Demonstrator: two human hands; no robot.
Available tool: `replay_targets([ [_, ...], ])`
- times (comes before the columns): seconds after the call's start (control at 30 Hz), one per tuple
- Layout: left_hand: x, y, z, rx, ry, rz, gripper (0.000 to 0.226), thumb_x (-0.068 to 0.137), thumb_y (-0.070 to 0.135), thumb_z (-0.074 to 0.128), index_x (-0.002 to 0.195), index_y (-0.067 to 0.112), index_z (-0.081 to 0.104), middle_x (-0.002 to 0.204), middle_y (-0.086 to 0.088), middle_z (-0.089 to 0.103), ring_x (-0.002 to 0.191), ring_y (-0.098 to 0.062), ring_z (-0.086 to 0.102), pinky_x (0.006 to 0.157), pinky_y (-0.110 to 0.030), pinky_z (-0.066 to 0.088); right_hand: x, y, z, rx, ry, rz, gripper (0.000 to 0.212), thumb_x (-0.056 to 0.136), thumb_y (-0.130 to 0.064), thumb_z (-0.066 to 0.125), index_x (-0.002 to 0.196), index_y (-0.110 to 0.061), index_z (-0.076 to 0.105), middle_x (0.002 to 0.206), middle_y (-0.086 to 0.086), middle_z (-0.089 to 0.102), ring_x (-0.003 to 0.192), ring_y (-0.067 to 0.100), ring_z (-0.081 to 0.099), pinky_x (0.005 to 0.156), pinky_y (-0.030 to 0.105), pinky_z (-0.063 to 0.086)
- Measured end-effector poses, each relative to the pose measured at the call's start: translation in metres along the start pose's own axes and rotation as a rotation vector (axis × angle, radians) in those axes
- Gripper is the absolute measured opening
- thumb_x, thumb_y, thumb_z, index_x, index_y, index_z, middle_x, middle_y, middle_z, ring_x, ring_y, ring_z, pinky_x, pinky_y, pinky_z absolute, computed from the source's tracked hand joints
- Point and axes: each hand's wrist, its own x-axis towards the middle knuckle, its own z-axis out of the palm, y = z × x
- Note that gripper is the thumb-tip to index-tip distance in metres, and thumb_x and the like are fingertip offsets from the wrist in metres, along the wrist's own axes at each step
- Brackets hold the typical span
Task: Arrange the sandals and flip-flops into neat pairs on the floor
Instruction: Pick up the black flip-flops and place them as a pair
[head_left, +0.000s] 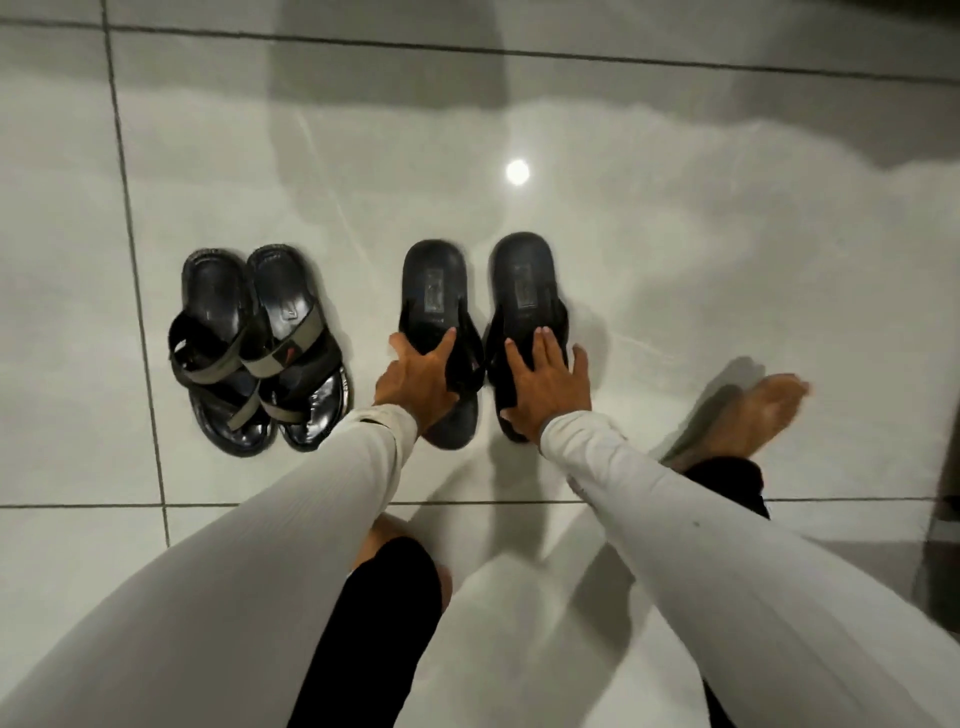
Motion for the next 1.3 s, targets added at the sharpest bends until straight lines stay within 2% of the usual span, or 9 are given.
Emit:
replay_targets([
  [0.1,0.015,0.038,-0.008,0.017,-0.027,-0.059,0.083,0.089,0.038,0.068,0.157,0.032,0.022,0.148,-0.028,0.018,0.112,-0.053,0.059,0.108,-0.053,0.047,0.007,0.024,-0.007,-0.02,-0.019,-0.014,0.088,0.089,-0.039,0.063,0.16,-0.023,0.013,0.166,0.021,0.011,0.156,0.032,0.004,0.12,0.058,0.013],
  [0.27,0.04,0.116,-0.025,0.109,-0.036,-0.108,0.085,0.089,0.042,0.067,0.158,0.03,0.018,0.149,-0.028,0.018,0.115,-0.051,0.059,0.106,-0.051,0.049,0.025,0.102,-0.032,-0.017,-0.026,-0.064,0.086,0.09,-0.032,0.062,0.159,-0.021,0.014,0.165,0.023,0.011,0.155,0.036,0.004,0.121,0.058,0.015],
  [0.4,0.064,0.191,-0.038,0.138,-0.016,-0.071,0.087,0.089,0.042,0.068,0.158,0.031,0.017,0.146,-0.026,0.023,0.116,-0.051,0.057,0.105,-0.052,0.05,0.042,0.181,-0.056,-0.006,-0.012,-0.035,0.083,0.09,-0.03,0.06,0.159,-0.022,0.015,0.166,0.022,0.012,0.155,0.037,0.005,0.121,0.057,0.017],
  [0.57,0.094,0.287,-0.049,0.155,0.001,-0.042,0.086,0.088,0.042,0.068,0.157,0.035,0.018,0.144,-0.023,0.025,0.114,-0.048,0.059,0.103,-0.051,0.05,0.061,0.277,-0.085,-0.014,-0.028,0.001,0.089,0.086,-0.031,0.065,0.159,-0.025,0.015,0.167,0.02,0.009,0.156,0.034,0.003,0.121,0.056,0.017],
  [0.7,0.11,0.339,-0.053,0.061,-0.001,-0.032,0.081,0.09,0.041,0.067,0.156,0.034,0.021,0.147,-0.018,0.029,0.119,-0.045,0.056,0.101,-0.049,0.049,0.064,0.334,-0.099,-0.013,-0.049,0.041,0.096,0.082,-0.033,0.071,0.159,-0.026,0.014,0.166,0.02,0.009,0.156,0.034,0.004,0.121,0.055,0.018],
  [0.87,0.117,0.37,-0.057,0.101,0.039,0.007,0.079,0.092,0.037,0.066,0.157,0.033,0.021,0.145,-0.021,0.034,0.117,-0.044,0.057,0.097,-0.048,0.05,0.066,0.365,-0.104,0.001,-0.03,0.049,0.097,0.082,-0.033,0.073,0.159,-0.026,0.014,0.166,0.02,0.01,0.156,0.033,0.005,0.12,0.051,0.021],
  [1.0,0.12,0.382,-0.062,0.133,0.008,-0.033,0.086,0.088,0.043,0.069,0.156,0.041,0.017,0.144,-0.019,0.025,0.116,-0.044,0.057,0.105,-0.049,0.049,0.068,0.368,-0.105,0.021,-0.003,0.057,0.096,0.082,-0.035,0.073,0.159,-0.025,0.017,0.166,0.02,0.011,0.155,0.034,0.006,0.12,0.049,0.023],
  [1.17,0.116,0.377,-0.062,0.148,0.013,-0.007,0.084,0.09,0.041,0.068,0.157,0.04,0.018,0.146,-0.019,0.026,0.119,-0.043,0.056,0.107,-0.05,0.047,0.064,0.364,-0.106,0.019,0.027,0.059,0.096,0.08,-0.032,0.074,0.158,-0.023,0.02,0.164,0.022,0.016,0.155,0.036,0.01,0.12,0.051,0.024],
  [1.3,0.098,0.371,-0.062,0.181,0.073,0.018,0.082,0.092,0.044,0.063,0.158,0.038,0.016,0.146,-0.02,0.03,0.116,-0.043,0.058,0.101,-0.051,0.049,0.05,0.358,-0.117,0.019,0.051,0.067,0.098,0.078,-0.025,0.075,0.158,-0.021,0.019,0.164,0.022,0.016,0.155,0.037,0.009,0.121,0.053,0.021],
])
